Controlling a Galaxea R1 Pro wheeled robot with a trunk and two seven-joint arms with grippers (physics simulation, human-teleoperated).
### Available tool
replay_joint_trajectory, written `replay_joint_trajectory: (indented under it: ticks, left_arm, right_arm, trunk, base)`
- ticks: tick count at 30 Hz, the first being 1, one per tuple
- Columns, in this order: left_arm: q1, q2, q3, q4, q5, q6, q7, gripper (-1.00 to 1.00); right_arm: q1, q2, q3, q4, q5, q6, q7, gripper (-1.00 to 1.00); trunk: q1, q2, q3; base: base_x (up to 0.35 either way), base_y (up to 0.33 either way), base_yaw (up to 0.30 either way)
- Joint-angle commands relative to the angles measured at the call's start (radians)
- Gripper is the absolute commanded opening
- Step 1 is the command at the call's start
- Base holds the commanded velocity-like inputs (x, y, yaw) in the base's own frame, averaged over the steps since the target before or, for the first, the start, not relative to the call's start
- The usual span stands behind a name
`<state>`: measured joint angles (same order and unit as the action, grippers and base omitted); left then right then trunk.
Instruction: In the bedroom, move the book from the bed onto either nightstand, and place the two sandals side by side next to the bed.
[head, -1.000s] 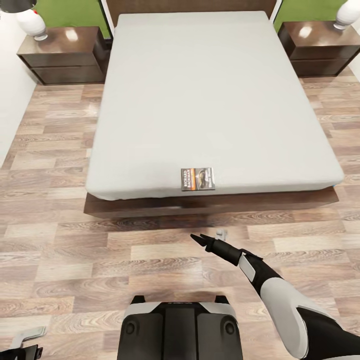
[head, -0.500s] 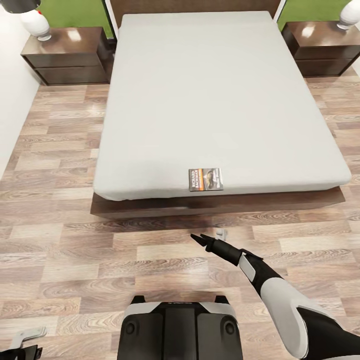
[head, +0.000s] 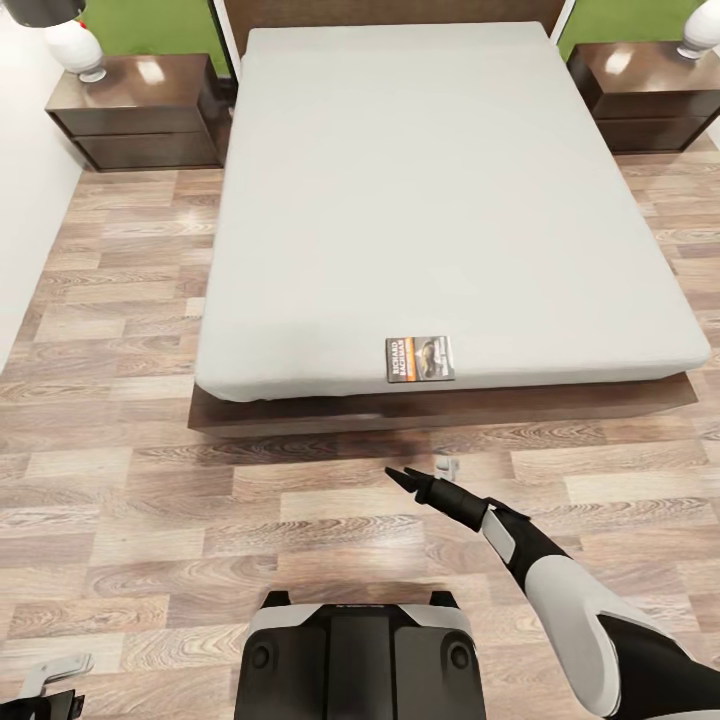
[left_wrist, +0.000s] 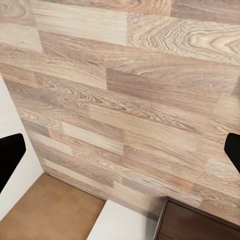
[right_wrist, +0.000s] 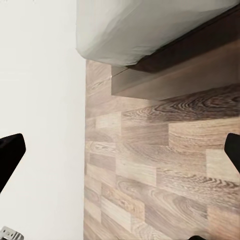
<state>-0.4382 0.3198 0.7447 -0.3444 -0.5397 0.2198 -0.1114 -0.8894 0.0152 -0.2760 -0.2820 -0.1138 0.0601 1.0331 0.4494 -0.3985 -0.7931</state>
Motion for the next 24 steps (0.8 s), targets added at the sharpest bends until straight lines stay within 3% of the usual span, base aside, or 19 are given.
replay_joint_trajectory:
  ticks: [1, 10, 17, 24]
  left_arm:
    - [-0.001, -0.001, 0.008, -0.002, -0.009, 0.004, -0.008, 1.0]
    - [-0.001, -0.001, 0.008, -0.002, -0.009, 0.004, -0.008, 1.0]
    - [-0.001, -0.001, 0.008, -0.002, -0.009, 0.004, -0.008, 1.0]
    - [-0.001, -0.001, 0.008, -0.002, -0.01, 0.004, -0.008, 1.0]
  right_arm:
    - [0.0, -0.001, -0.004, 0.0, -0.01, 0.006, 0.009, 1.0]
    - [0.0, -0.013, -0.028, -0.002, -0.028, 0.005, 0.108, 1.0]
    - [0.0, -0.025, -0.044, 0.0, -0.033, 0.008, 0.125, 1.0]
    - [0.0, -0.026, -0.117, 0.001, -0.032, 0.011, 0.124, 1.0]
  trunk:
    - [0.001, -0.001, -0.001]
    - [0.001, -0.001, -0.001]
    - [0.001, -0.001, -0.001]
    - [0.001, -0.001, -0.001]
  base:
    - [0.0, 0.014, 0.0]
    - [0.0, 0.006, 0.0]
    - [0.0, 0.001, 0.0]
    - [0.0, 0.0, 0.0]
